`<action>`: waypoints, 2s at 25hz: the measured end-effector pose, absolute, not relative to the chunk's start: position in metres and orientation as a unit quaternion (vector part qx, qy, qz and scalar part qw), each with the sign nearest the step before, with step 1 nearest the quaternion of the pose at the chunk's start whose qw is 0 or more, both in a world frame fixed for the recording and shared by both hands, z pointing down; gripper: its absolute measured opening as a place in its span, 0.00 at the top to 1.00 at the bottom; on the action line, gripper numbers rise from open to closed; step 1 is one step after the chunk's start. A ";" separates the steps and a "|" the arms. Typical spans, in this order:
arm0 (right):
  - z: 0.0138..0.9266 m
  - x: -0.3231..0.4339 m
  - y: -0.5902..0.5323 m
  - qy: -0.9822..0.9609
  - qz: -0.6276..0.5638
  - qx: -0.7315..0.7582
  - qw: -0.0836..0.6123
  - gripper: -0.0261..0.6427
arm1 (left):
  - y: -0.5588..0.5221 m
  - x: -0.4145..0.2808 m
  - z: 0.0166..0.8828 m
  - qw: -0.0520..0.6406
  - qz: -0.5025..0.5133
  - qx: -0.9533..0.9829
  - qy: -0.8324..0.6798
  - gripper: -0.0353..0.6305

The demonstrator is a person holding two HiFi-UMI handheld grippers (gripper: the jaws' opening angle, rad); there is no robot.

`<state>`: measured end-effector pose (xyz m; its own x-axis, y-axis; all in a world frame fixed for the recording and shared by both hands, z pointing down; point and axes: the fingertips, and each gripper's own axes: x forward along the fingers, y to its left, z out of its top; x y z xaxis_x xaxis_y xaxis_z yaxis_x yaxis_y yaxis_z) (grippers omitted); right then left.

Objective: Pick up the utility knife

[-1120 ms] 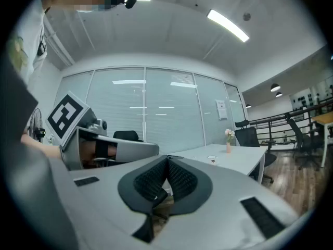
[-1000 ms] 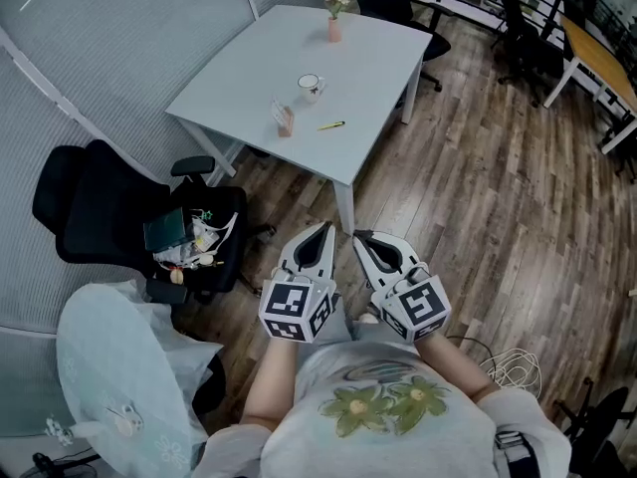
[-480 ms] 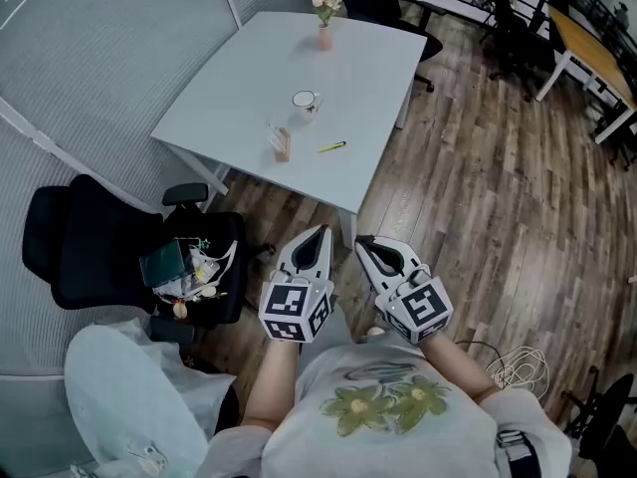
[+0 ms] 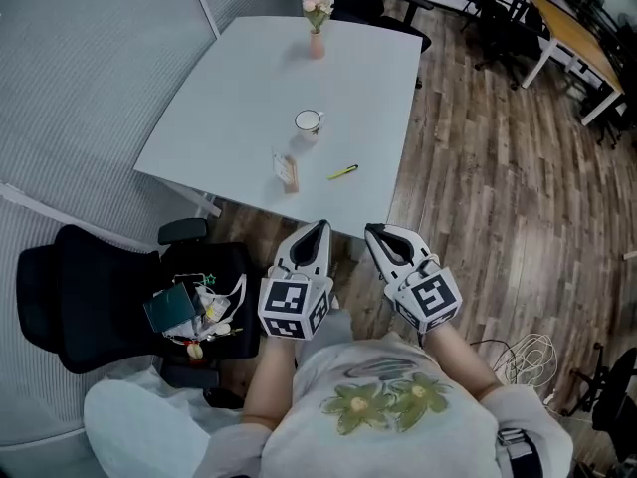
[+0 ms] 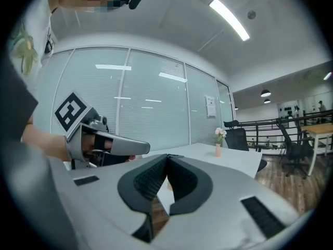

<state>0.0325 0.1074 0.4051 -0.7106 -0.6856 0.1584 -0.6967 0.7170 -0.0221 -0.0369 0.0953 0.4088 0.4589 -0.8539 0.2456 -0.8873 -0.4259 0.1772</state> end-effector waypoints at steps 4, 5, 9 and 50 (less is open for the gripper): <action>0.402 0.012 0.079 -0.915 0.030 0.396 0.067 0.95 | 0.074 -0.064 0.412 0.144 0.061 0.852 -0.500 0.94; 0.401 0.009 0.074 -0.913 0.025 0.402 0.064 0.95 | 0.069 -0.070 0.413 0.145 0.061 0.854 -0.496 0.94; 0.400 -0.003 0.055 -0.905 0.012 0.421 0.064 0.95 | 0.052 -0.088 0.420 0.147 0.060 0.861 -0.484 0.94; 0.392 0.016 -0.120 -0.936 -0.038 0.340 0.078 0.74 | -0.102 -0.066 0.421 0.155 0.063 0.835 -0.523 0.94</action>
<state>0.0164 -0.1205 0.3916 -0.7563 -0.6433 0.1191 -0.6314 0.7654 0.1245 -0.0665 -0.1020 0.4209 0.4444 -0.8551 0.2673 -0.8940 -0.4038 0.1943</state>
